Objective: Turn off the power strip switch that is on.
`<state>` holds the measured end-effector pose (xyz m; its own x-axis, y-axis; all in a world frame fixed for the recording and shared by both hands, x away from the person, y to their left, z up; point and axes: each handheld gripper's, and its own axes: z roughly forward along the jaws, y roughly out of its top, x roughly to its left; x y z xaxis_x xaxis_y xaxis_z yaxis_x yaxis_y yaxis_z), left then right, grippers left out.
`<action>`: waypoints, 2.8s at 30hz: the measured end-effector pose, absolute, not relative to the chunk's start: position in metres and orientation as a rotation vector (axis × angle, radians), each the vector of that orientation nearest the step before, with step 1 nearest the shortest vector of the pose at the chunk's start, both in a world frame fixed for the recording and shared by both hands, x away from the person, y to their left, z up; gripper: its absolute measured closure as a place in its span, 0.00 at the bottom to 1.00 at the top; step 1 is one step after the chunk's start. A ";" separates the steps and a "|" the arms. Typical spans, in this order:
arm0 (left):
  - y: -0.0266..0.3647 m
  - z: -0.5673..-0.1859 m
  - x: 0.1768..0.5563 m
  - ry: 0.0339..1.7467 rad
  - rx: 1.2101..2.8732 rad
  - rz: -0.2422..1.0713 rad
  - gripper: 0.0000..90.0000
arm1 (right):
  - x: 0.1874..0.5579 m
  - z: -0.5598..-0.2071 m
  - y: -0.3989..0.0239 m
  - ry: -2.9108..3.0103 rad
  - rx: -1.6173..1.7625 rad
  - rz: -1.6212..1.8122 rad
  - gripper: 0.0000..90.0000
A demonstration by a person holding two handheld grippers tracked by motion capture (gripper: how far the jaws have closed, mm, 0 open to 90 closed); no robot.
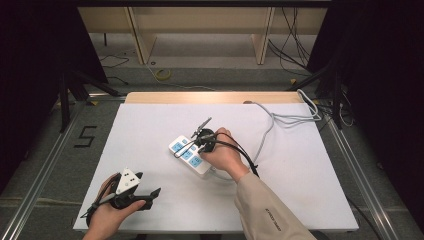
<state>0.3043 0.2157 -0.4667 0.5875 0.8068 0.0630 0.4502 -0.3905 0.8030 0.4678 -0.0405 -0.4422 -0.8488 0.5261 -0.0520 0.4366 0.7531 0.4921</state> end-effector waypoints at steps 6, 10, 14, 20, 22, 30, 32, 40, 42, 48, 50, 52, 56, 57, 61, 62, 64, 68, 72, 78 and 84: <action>0.216 -0.467 0.304 0.993 2.045 0.585 0.22 | 0.469 -0.442 -0.040 2.765 0.771 0.709 1.00; 0.216 -0.467 0.304 0.992 2.044 0.586 0.22 | 0.468 -0.443 -0.041 2.762 0.780 0.708 1.00; 0.216 -0.467 0.304 0.992 2.046 0.587 0.22 | 0.468 -0.443 -0.041 2.763 0.792 0.716 1.00; 0.215 -0.467 0.304 0.995 2.043 0.587 0.22 | 0.470 -0.444 -0.043 2.767 0.812 0.737 1.00; 0.215 -0.467 0.304 0.995 2.043 0.587 0.22 | 0.470 -0.444 -0.043 2.768 0.820 0.735 1.00; 0.215 -0.467 0.304 0.994 2.046 0.588 0.22 | 0.469 -0.445 -0.043 2.763 0.811 0.737 1.00; 0.215 -0.467 0.304 0.993 2.045 0.588 0.22 | 0.468 -0.445 -0.042 2.759 0.805 0.726 1.00; 0.215 -0.467 0.304 0.993 2.046 0.588 0.22 | 0.468 -0.445 -0.042 2.749 0.810 0.744 1.00; 0.215 -0.467 0.304 0.993 2.045 0.587 0.22 | 0.468 -0.446 -0.042 2.745 0.822 0.752 1.00; 0.215 -0.467 0.305 0.991 2.045 0.589 0.22 | 0.467 -0.446 -0.044 2.737 0.847 0.779 1.00; 0.215 -0.467 0.305 0.990 2.046 0.589 0.22 | 0.467 -0.446 -0.045 2.730 0.850 0.793 1.00; 0.215 -0.467 0.305 0.992 2.046 0.588 0.22 | 0.467 -0.443 -0.047 2.698 0.875 0.809 1.00; 0.215 -0.467 0.305 0.994 2.043 0.589 0.22 | 0.465 -0.439 -0.054 2.647 0.881 0.857 1.00; 0.215 -0.467 0.305 0.995 2.046 0.588 0.22 | 0.465 -0.438 -0.056 2.647 0.887 0.866 1.00; 0.215 -0.467 0.305 0.997 2.045 0.588 0.22 | 0.462 -0.432 -0.065 2.638 0.881 0.872 1.00; 0.215 -0.468 0.305 0.997 2.046 0.589 0.22 | 0.461 -0.432 -0.067 2.637 0.889 0.872 1.00; 0.215 -0.468 0.305 0.998 2.046 0.589 0.22 | 0.459 -0.431 -0.073 2.635 0.897 0.882 1.00; 0.214 -0.468 0.306 0.999 2.048 0.588 0.22 | 0.454 -0.432 -0.087 2.621 0.913 0.898 1.00; 0.215 -0.468 0.306 1.000 2.049 0.589 0.22 | 0.449 -0.431 -0.103 2.596 0.918 0.945 1.00; 0.215 -0.468 0.306 1.006 2.040 0.589 0.22 | 0.438 -0.427 -0.127 2.549 0.954 1.007 1.00; 0.215 -0.468 0.306 1.007 2.034 0.591 0.22 | 0.424 -0.425 -0.153 2.499 0.977 1.053 0.99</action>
